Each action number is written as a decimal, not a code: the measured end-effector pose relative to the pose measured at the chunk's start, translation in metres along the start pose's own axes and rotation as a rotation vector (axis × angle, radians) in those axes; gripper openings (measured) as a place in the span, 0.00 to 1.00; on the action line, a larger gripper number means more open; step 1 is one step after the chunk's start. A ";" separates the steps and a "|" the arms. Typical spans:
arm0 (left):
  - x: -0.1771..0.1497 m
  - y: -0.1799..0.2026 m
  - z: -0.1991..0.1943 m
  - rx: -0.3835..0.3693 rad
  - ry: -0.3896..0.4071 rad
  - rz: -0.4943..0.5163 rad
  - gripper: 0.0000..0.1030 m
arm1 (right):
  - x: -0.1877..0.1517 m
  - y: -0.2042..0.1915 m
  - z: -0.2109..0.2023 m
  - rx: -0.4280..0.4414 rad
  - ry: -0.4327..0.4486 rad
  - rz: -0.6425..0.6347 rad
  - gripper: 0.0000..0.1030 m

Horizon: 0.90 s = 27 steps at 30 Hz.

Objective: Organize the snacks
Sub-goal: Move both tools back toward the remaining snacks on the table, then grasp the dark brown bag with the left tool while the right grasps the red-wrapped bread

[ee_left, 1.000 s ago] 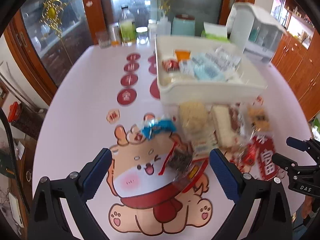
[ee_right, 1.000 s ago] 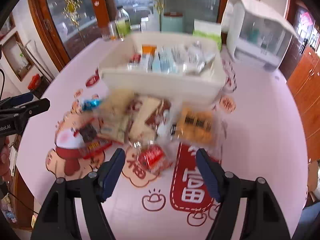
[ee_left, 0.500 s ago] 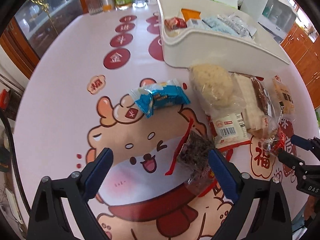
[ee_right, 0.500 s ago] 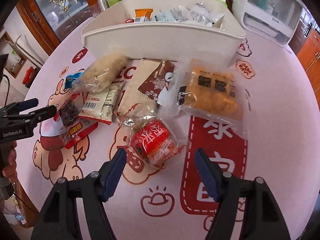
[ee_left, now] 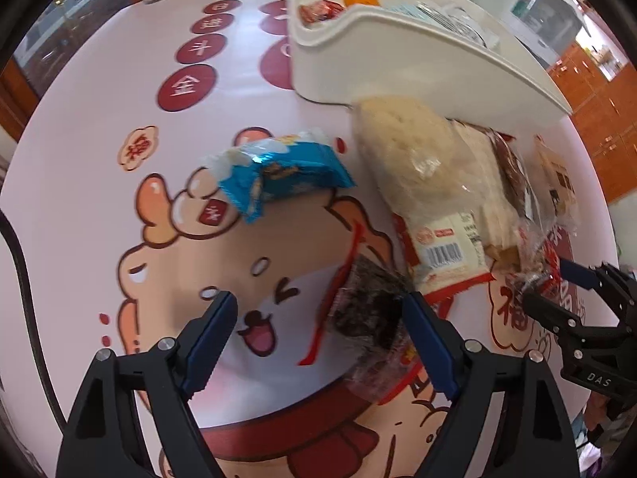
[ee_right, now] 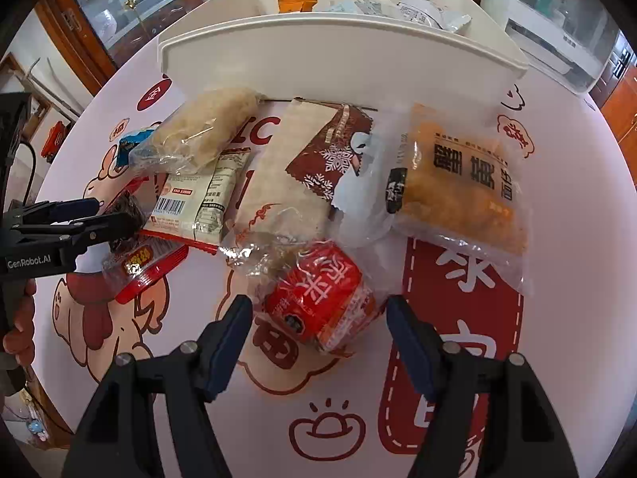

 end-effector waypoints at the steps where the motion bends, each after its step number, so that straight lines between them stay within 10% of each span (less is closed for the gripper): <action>1: 0.000 0.003 0.002 -0.002 -0.005 0.008 0.82 | 0.000 0.000 0.000 -0.002 0.001 -0.009 0.67; 9: 0.001 0.030 0.003 -0.024 0.002 0.093 0.46 | 0.003 -0.007 0.004 -0.003 0.013 -0.043 0.65; 27: -0.020 0.021 -0.055 -0.011 0.036 0.073 0.41 | -0.004 -0.013 -0.018 0.032 0.046 -0.048 0.54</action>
Point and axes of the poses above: each gripper's, at about its wrist camera, not at the fingertips, and z roughly the way its jaws point, y to its right, x to its top, the point moved 4 cm from there along z, roughly the way its jaws point, and after that the axes turned 15 degrees about y, right-handed, at the moved point
